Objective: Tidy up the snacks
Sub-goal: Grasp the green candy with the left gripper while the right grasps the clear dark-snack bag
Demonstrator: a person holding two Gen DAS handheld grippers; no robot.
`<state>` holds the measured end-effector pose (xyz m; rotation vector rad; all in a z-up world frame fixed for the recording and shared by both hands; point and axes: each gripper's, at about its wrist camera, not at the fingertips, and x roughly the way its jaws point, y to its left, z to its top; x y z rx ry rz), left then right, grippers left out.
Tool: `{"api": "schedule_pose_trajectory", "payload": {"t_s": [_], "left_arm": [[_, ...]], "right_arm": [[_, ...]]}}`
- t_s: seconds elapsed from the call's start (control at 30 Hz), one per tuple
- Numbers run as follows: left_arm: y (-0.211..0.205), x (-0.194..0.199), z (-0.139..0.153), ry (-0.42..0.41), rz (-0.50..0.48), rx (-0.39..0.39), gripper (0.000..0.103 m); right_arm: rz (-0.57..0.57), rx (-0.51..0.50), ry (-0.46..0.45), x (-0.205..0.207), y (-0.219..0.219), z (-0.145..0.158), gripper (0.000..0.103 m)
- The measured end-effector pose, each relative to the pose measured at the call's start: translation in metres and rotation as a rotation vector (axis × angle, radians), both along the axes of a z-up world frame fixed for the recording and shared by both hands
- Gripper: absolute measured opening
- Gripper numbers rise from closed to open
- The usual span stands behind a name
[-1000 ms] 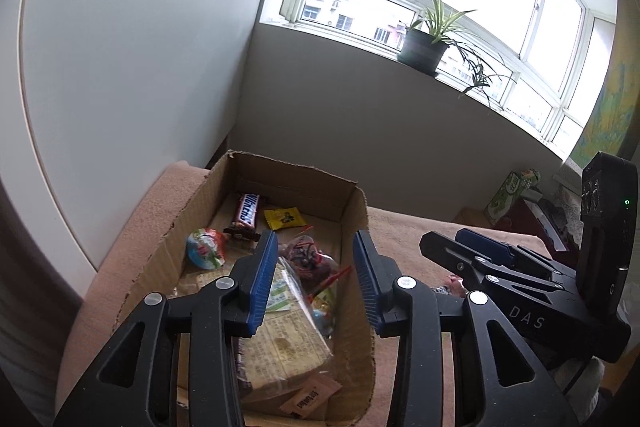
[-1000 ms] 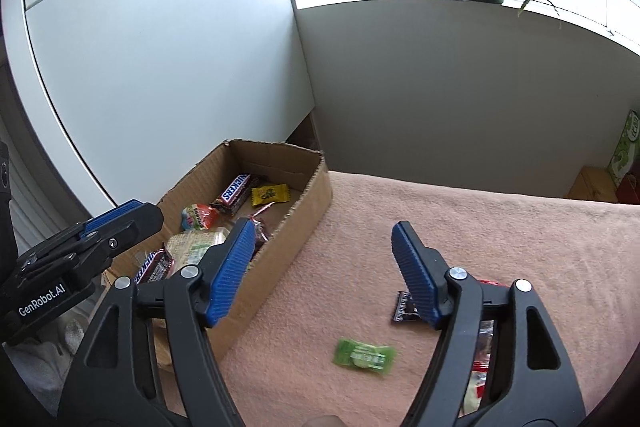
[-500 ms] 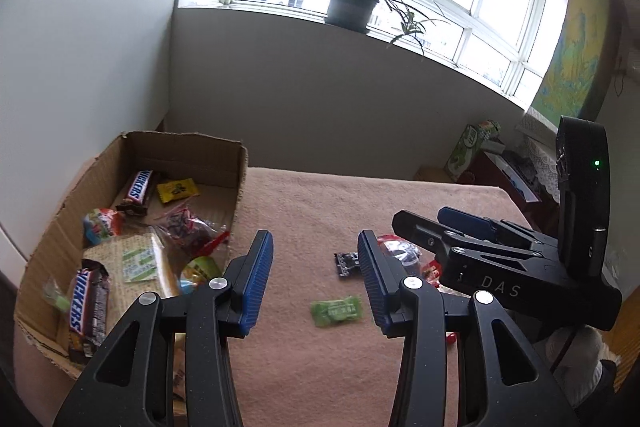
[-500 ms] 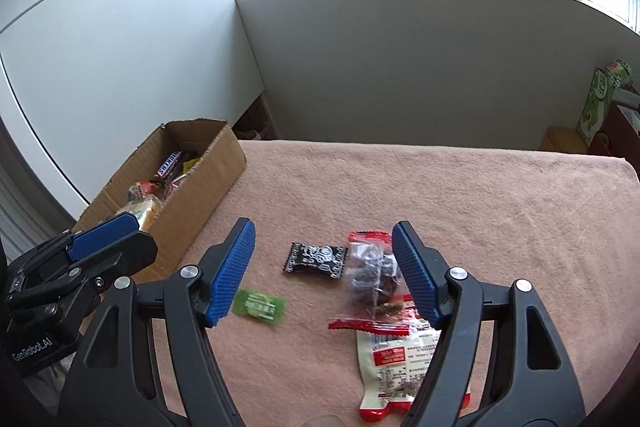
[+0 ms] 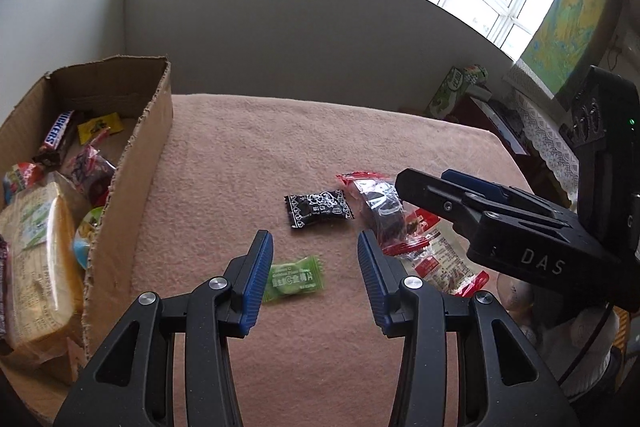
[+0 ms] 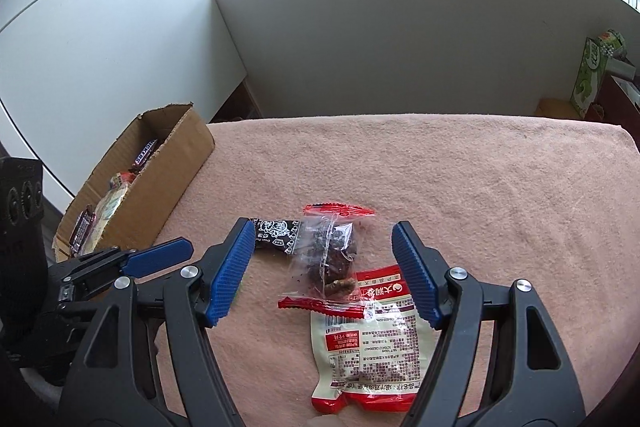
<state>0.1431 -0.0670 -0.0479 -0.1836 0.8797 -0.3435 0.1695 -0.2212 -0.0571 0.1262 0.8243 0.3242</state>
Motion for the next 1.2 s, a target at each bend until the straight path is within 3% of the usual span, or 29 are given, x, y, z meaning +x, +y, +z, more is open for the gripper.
{"api": "schedule_pose_trajectory", "payload": {"t_s": [0.23,0.43,0.7,0.9,1.07,1.2], "left_arm": [[-0.006,0.014,-0.015,0.069,0.007,0.005,0.043],[0.0,0.021,-0.024,0.124,0.026,-0.059,0.043],[-0.004,0.001,-0.025,0.098,-0.025,-0.005,0.043],[-0.018,-0.013,-0.021,0.028,-0.078,0.143,0.043],[-0.028,-0.016,-0.025,0.007,-0.093,0.21,0.043],[-0.033,-0.012,-0.026,0.007,-0.09,0.21,0.037]], "right_arm": [[-0.009,0.007,0.007,0.002,-0.006,-0.001,0.074],[-0.018,0.009,0.005,0.002,-0.013,-0.003,0.074],[-0.018,0.019,0.025,0.003,-0.019,-0.006,0.074],[0.003,0.009,0.035,0.004,-0.012,-0.007,0.074],[0.037,-0.036,0.038,0.007,0.002,-0.01,0.074],[0.051,-0.099,0.04,0.009,0.012,-0.016,0.074]]}}
